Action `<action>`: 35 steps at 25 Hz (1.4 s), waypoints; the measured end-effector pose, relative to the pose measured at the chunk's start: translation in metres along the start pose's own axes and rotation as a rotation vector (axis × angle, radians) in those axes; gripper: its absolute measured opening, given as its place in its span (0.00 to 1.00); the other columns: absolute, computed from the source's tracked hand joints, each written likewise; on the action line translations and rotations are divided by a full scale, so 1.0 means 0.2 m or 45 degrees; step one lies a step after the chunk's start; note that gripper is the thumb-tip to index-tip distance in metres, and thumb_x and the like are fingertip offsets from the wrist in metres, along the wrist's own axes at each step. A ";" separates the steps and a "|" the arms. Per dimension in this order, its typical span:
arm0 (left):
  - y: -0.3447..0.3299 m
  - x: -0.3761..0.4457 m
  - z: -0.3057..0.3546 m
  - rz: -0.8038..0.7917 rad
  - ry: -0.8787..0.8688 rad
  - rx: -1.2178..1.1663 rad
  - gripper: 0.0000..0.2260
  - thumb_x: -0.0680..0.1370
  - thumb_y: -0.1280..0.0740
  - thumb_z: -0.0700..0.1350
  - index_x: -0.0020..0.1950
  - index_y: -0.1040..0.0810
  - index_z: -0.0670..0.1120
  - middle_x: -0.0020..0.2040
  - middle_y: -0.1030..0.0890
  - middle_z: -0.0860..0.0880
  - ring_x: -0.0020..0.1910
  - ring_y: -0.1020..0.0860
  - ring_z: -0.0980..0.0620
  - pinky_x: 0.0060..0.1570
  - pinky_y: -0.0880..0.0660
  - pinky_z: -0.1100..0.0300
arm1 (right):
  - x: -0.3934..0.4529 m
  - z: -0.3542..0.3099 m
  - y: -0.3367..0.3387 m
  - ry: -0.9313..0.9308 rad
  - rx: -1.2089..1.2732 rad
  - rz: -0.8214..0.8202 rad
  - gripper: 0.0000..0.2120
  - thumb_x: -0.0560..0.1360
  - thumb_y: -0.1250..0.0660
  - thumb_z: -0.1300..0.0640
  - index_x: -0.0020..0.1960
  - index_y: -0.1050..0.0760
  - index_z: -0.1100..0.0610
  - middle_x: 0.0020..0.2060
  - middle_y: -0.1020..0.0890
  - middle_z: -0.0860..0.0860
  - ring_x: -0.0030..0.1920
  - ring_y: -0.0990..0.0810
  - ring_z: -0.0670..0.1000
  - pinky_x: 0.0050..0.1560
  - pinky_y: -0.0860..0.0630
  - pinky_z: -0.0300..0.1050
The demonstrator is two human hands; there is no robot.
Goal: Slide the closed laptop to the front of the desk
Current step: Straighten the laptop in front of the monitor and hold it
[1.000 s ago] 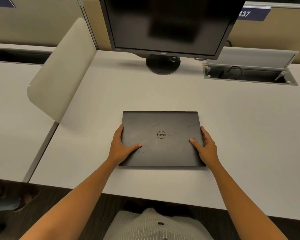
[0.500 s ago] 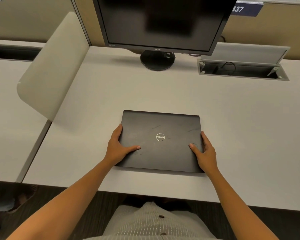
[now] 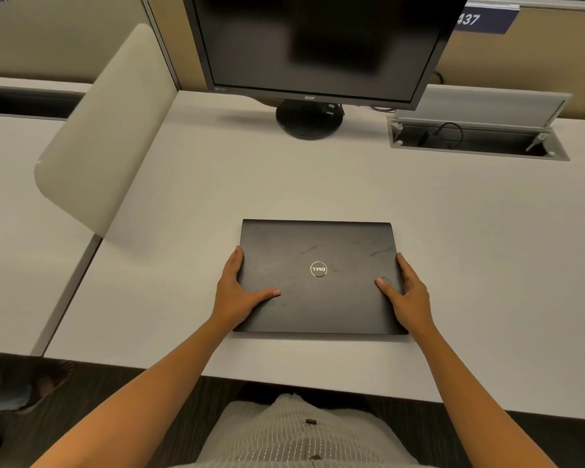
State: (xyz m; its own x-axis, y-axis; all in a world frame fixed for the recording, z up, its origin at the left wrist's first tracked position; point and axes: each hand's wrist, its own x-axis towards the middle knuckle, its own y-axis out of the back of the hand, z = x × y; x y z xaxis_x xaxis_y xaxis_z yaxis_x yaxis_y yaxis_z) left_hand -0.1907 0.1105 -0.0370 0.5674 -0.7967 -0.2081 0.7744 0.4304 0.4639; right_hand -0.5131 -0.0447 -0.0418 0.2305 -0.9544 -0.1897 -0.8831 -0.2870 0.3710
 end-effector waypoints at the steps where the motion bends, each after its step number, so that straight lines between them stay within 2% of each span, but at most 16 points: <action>1: 0.00 0.00 0.00 -0.004 0.000 -0.005 0.56 0.60 0.16 0.55 0.82 0.43 0.50 0.80 0.38 0.54 0.78 0.38 0.53 0.75 0.38 0.55 | -0.01 0.00 0.00 -0.001 0.004 0.008 0.37 0.76 0.28 0.52 0.80 0.41 0.51 0.76 0.32 0.49 0.74 0.31 0.52 0.72 0.32 0.47; 4: 0.01 0.03 0.01 -0.041 0.000 0.009 0.57 0.60 0.16 0.56 0.82 0.43 0.50 0.80 0.38 0.54 0.78 0.38 0.53 0.75 0.38 0.56 | -0.03 0.01 0.00 -0.024 0.017 0.029 0.37 0.76 0.28 0.52 0.80 0.41 0.50 0.76 0.32 0.49 0.74 0.31 0.52 0.70 0.32 0.45; 8: 0.00 0.04 0.00 -0.044 -0.001 0.013 0.57 0.59 0.16 0.58 0.82 0.43 0.51 0.80 0.38 0.54 0.77 0.38 0.53 0.74 0.38 0.57 | -0.04 0.02 0.00 -0.019 -0.010 0.040 0.36 0.76 0.29 0.52 0.80 0.41 0.50 0.76 0.32 0.50 0.74 0.31 0.54 0.72 0.32 0.51; 12: 0.00 0.04 0.00 -0.043 0.001 0.019 0.57 0.59 0.18 0.61 0.82 0.44 0.52 0.80 0.38 0.54 0.77 0.37 0.53 0.73 0.38 0.58 | -0.04 0.02 0.00 -0.015 0.028 0.027 0.36 0.76 0.29 0.53 0.80 0.41 0.50 0.76 0.32 0.49 0.74 0.31 0.52 0.68 0.32 0.43; 18: -0.01 0.04 0.01 -0.026 0.012 0.012 0.57 0.60 0.17 0.59 0.82 0.43 0.51 0.80 0.37 0.54 0.76 0.37 0.54 0.72 0.38 0.60 | -0.03 0.01 0.01 -0.010 -0.001 0.008 0.36 0.77 0.29 0.53 0.80 0.42 0.50 0.76 0.33 0.49 0.74 0.32 0.51 0.68 0.33 0.42; 23: -0.01 0.04 0.01 -0.021 0.022 0.000 0.57 0.60 0.16 0.57 0.82 0.43 0.51 0.80 0.38 0.54 0.77 0.37 0.54 0.75 0.38 0.55 | -0.03 0.01 0.01 -0.010 -0.001 -0.018 0.36 0.77 0.29 0.53 0.80 0.43 0.50 0.77 0.33 0.48 0.75 0.32 0.51 0.73 0.33 0.48; 26: -0.01 0.03 0.01 -0.015 0.007 0.003 0.56 0.60 0.16 0.56 0.82 0.43 0.51 0.80 0.37 0.54 0.77 0.37 0.54 0.74 0.38 0.58 | -0.03 0.01 0.02 -0.015 -0.016 -0.016 0.36 0.77 0.29 0.53 0.80 0.43 0.49 0.77 0.34 0.48 0.75 0.33 0.51 0.72 0.34 0.45; 28: -0.01 0.02 0.01 -0.005 -0.006 0.012 0.55 0.61 0.16 0.56 0.82 0.43 0.50 0.80 0.38 0.53 0.77 0.37 0.53 0.75 0.38 0.57 | -0.03 0.00 0.02 -0.018 -0.027 -0.017 0.36 0.77 0.30 0.53 0.80 0.43 0.49 0.77 0.34 0.48 0.75 0.33 0.51 0.71 0.34 0.44; 35: 0.00 0.02 0.01 -0.011 -0.039 0.030 0.54 0.63 0.17 0.56 0.82 0.43 0.49 0.80 0.37 0.52 0.77 0.37 0.52 0.76 0.38 0.53 | -0.04 -0.01 0.01 -0.023 -0.048 0.005 0.36 0.77 0.30 0.53 0.81 0.43 0.51 0.77 0.34 0.49 0.76 0.34 0.53 0.73 0.35 0.47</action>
State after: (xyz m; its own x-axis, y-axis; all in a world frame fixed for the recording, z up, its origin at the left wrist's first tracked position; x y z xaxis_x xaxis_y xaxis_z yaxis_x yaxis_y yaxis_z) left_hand -0.1898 0.1069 -0.0358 0.5516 -0.8131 -0.1858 0.7721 0.4136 0.4824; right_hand -0.5154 -0.0385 -0.0386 0.2193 -0.9540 -0.2043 -0.8679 -0.2864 0.4059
